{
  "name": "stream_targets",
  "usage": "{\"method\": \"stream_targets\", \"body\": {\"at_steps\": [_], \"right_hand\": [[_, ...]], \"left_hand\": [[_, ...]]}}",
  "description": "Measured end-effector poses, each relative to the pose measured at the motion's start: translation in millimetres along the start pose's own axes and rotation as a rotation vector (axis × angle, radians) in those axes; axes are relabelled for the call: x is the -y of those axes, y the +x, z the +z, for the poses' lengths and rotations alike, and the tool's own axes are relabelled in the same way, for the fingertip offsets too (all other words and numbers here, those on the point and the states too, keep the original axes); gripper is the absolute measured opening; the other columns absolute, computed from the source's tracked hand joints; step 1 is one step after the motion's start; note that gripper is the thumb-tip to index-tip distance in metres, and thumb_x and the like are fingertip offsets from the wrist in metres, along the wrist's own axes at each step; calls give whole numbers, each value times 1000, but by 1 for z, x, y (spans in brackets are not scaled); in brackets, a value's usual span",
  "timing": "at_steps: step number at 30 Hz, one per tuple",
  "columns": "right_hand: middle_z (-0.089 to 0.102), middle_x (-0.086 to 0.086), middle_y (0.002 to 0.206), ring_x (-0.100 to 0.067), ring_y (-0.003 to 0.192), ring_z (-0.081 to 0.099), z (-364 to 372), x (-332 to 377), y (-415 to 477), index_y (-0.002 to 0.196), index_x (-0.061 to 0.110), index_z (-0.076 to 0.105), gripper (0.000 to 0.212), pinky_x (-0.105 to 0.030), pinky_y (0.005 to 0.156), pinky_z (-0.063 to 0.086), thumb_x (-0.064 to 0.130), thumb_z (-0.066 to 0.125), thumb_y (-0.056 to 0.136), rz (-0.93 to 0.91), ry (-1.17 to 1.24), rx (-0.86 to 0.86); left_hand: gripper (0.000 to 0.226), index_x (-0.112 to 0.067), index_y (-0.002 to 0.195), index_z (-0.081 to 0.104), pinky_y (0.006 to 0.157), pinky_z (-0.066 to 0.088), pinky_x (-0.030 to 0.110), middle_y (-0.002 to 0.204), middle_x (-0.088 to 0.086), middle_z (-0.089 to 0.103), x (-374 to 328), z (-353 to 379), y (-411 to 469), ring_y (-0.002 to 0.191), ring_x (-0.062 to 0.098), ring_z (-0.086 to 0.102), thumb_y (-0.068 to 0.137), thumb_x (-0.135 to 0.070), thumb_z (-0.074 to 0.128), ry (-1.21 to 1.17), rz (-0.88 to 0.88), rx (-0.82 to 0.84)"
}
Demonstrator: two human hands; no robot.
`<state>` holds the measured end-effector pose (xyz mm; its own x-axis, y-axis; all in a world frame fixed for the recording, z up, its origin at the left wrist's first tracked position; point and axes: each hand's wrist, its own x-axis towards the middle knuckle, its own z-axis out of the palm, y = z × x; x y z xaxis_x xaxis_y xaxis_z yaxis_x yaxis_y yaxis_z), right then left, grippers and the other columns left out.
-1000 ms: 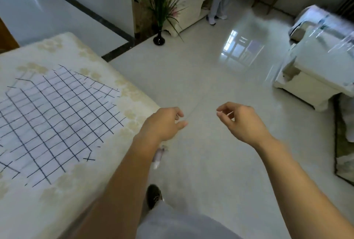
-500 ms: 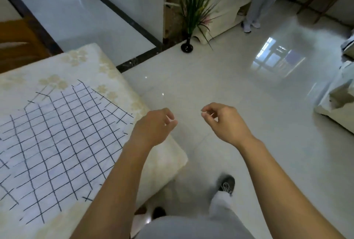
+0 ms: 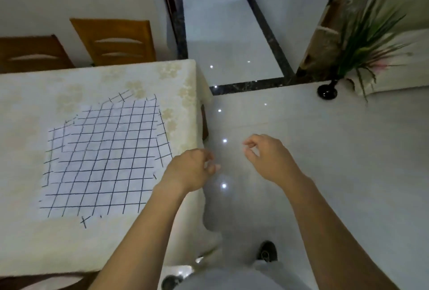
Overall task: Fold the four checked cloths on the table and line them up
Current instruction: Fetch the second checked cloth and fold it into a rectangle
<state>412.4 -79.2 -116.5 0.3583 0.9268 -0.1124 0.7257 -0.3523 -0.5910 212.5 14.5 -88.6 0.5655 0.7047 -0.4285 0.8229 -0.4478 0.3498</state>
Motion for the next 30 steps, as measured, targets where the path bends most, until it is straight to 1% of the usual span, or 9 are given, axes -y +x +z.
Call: {"method": "stream_targets", "body": {"at_steps": [3, 6, 9, 11, 13, 16, 22, 27, 30], "right_hand": [[67, 1, 109, -17, 100, 62, -28, -16, 25, 113, 21, 68, 24, -34, 90, 50, 33, 60, 94, -89, 18, 40], [67, 3, 109, -15, 102, 62, -37, -26, 38, 114, 22, 68, 25, -33, 92, 50, 34, 62, 93, -163, 57, 92], [67, 0, 114, -18, 105, 62, -35, -23, 54, 118, 21, 67, 28, -31, 93, 49, 35, 62, 94, -262, 21, 170], [66, 0, 116, -19, 105, 62, -31, -11, 66, 120, 22, 65, 30, -34, 93, 51, 37, 60, 96, -333, -3, 236], [64, 0, 117, -19, 102, 62, -24, 4, 77, 122, 22, 64, 31, -38, 93, 52, 39, 58, 97, -419, -11, 312], [63, 3, 116, -16, 96, 62, -16, 21, 89, 120, 23, 65, 30, -36, 89, 52, 40, 58, 96, -530, -37, 382], [63, 4, 112, -17, 97, 62, -7, 31, 137, 117, 26, 65, 27, -38, 89, 52, 39, 59, 95, -591, -132, 460], [63, 3, 118, -15, 105, 63, 1, 67, 190, 123, 24, 64, 29, -35, 93, 51, 35, 59, 96, -623, -160, 475], [62, 7, 119, -10, 107, 60, 1, 94, 221, 125, 27, 61, 31, -32, 95, 50, 38, 58, 97, -659, -209, 539]], "left_hand": [[37, -28, 128, 57, 92, 47, 34, 126, -5, 63, -33, -6, 11, 113, 22, 61, 98, -49, 54, 35, -60, -103], [42, -30, 131, 55, 95, 49, 38, 129, -4, 62, -44, -3, 8, 115, 22, 59, 97, -54, 53, 2, -150, -96], [45, -31, 133, 52, 97, 49, 41, 130, -4, 60, -33, -4, 1, 118, 20, 58, 96, -57, 52, -3, -293, -103], [47, -31, 133, 51, 98, 49, 43, 130, -4, 61, -22, -5, -6, 119, 20, 57, 96, -59, 53, -19, -387, -134], [47, -31, 133, 51, 99, 48, 44, 129, -4, 61, -14, -2, -14, 120, 21, 56, 96, -59, 52, -52, -479, -170], [48, -30, 135, 51, 100, 47, 44, 131, -4, 60, -8, 5, -17, 122, 21, 55, 96, -60, 51, -112, -575, -167], [48, -30, 137, 49, 101, 47, 44, 135, -4, 58, 9, 0, 15, 123, 20, 55, 97, -57, 51, -220, -635, -187], [61, -29, 150, 32, 103, 44, 44, 144, 1, 49, 43, -33, 56, 129, 26, 51, 98, -53, 52, -266, -640, -193], [66, -27, 153, 29, 104, 42, 45, 148, 3, 46, 66, -65, 84, 133, 28, 48, 98, -55, 51, -286, -644, -211]]}}
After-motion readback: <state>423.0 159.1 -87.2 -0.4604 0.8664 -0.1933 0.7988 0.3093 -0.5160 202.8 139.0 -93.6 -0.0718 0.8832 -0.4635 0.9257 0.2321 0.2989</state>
